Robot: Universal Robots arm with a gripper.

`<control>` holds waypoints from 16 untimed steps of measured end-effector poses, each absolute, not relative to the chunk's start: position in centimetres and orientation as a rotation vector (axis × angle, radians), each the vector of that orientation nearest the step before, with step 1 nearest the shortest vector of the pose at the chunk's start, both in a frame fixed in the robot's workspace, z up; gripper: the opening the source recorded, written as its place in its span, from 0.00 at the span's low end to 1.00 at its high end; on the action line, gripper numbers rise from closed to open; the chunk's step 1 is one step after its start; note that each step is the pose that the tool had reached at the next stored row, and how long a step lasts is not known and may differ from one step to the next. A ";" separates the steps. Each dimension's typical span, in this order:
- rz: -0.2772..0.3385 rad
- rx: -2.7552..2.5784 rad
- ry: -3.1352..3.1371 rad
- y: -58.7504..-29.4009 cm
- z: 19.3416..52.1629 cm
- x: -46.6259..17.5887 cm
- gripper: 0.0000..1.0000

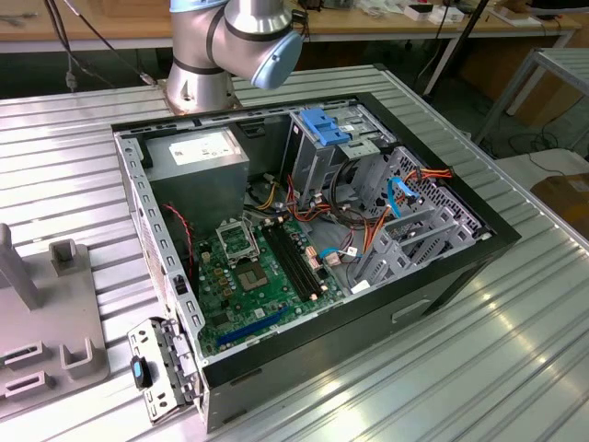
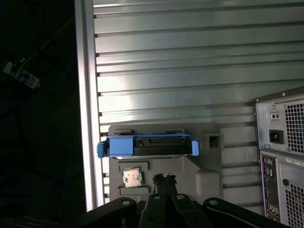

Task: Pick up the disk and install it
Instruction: 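Reach for the disk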

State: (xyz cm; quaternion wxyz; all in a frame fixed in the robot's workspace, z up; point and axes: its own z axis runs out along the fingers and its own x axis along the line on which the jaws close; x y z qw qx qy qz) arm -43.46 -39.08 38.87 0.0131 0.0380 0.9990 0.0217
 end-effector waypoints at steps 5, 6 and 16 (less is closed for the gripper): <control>0.068 0.119 3.112 -38.8 38.8 -45.0 0.11; 0.068 0.118 3.112 -38.7 38.8 -45.3 0.11; 0.068 0.118 3.113 -38.5 38.8 -46.5 0.11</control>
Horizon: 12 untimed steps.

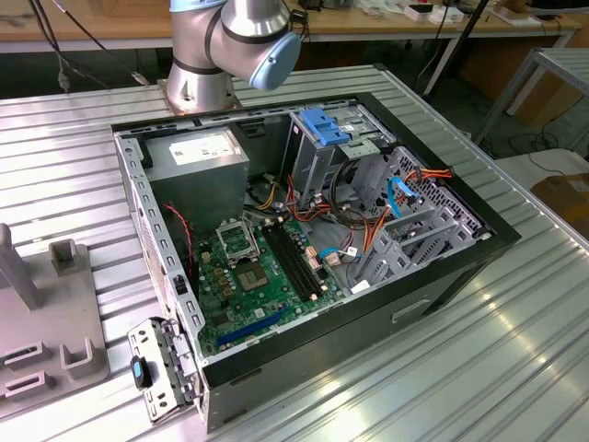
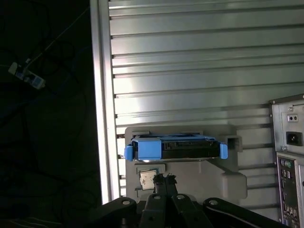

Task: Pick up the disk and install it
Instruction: 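Reach for the disk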

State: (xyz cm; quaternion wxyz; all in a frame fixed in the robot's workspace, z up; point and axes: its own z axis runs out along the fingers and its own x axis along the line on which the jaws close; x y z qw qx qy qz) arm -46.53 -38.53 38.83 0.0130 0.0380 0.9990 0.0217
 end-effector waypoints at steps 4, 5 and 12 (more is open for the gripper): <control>0.067 0.119 3.112 -38.5 38.8 -46.8 0.11; 0.067 0.118 3.112 -38.5 38.8 -46.9 0.11; 0.065 0.118 3.112 -38.3 38.8 -47.3 0.11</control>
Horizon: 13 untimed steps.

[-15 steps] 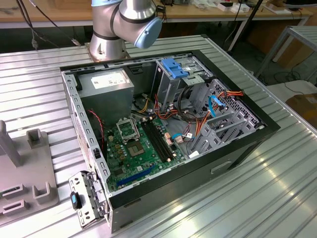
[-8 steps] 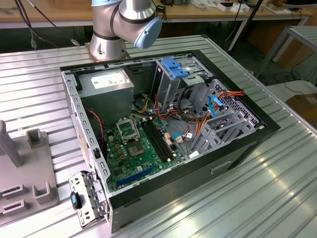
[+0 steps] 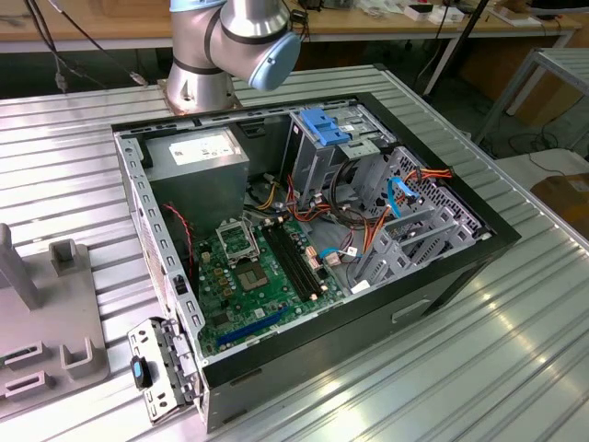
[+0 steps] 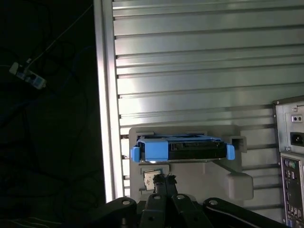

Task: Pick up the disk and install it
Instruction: 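Reach for the disk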

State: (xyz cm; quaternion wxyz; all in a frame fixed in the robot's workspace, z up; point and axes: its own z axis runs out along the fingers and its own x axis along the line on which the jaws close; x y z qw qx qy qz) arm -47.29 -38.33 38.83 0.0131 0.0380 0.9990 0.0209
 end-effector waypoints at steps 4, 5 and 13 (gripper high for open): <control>0.063 0.118 3.112 -38.2 38.8 -47.8 0.11; 0.063 0.118 3.112 -38.2 38.8 -47.8 0.11; 0.062 0.118 3.112 -38.2 38.8 -48.0 0.11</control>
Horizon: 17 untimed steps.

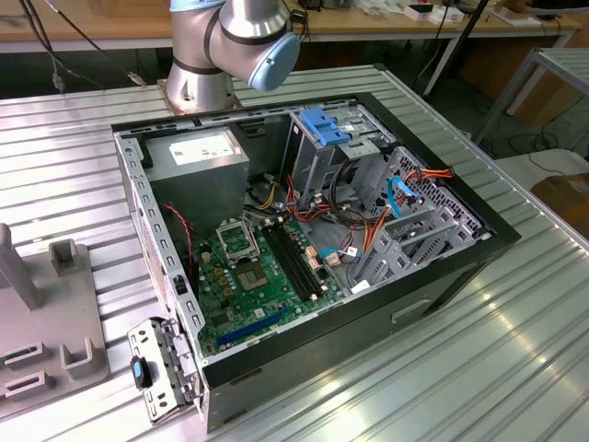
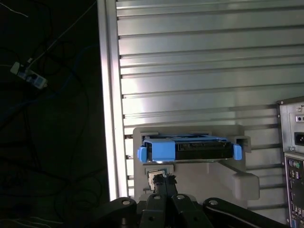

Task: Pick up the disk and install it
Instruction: 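Reach for the disk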

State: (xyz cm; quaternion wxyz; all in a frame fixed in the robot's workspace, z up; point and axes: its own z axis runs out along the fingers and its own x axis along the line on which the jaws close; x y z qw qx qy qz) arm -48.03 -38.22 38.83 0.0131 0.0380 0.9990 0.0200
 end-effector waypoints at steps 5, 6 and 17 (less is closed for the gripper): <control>0.062 0.119 3.112 -38.2 38.8 -48.2 0.11; 0.062 0.119 3.112 -38.1 38.8 -48.2 0.11; 0.058 0.118 3.116 -37.0 38.0 -47.6 0.11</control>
